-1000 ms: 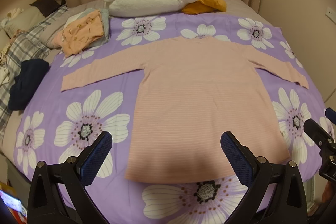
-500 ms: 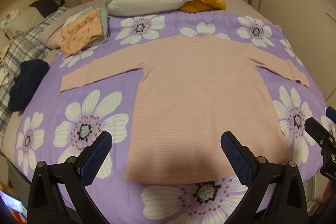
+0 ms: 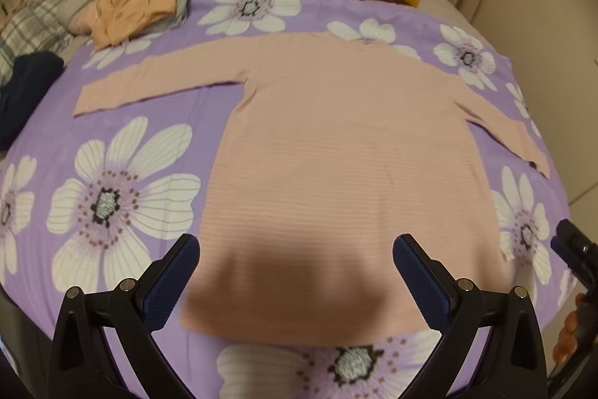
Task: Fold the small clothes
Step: 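Grasp the cuff of one pink shirt sleeve with the right gripper, then fold the held sleeve across the shirt body and open the right gripper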
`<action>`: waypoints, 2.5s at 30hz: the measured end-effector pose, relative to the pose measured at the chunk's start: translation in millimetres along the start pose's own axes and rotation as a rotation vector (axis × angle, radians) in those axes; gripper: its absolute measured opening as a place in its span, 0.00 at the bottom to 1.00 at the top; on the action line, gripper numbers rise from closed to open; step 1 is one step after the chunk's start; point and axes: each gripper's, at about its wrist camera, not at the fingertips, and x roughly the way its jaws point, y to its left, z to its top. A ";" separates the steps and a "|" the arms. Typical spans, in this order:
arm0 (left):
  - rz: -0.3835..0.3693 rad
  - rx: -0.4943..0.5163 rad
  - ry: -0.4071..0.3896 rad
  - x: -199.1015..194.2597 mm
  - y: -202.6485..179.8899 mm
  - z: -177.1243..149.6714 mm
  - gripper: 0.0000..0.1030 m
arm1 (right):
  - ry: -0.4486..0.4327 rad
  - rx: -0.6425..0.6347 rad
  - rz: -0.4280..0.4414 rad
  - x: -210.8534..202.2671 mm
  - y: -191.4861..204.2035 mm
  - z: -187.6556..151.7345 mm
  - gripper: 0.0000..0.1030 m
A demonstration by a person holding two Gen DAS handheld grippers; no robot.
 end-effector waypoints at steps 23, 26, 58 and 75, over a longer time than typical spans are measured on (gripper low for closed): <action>-0.206 -0.079 0.087 85.5 -20.1 71.0 0.99 | -0.323 0.773 0.060 64.2 -256.2 103.3 0.67; -0.206 -0.069 0.084 92.1 -27.4 81.5 0.99 | -0.372 0.824 0.075 70.2 -276.9 118.5 0.57; -0.091 -0.184 0.003 58.2 81.0 114.0 0.99 | -0.285 -0.093 -0.061 89.4 57.3 283.7 0.08; -0.068 -0.298 -0.004 71.9 148.3 118.8 0.99 | 0.078 -0.786 -0.207 321.1 247.4 129.5 0.18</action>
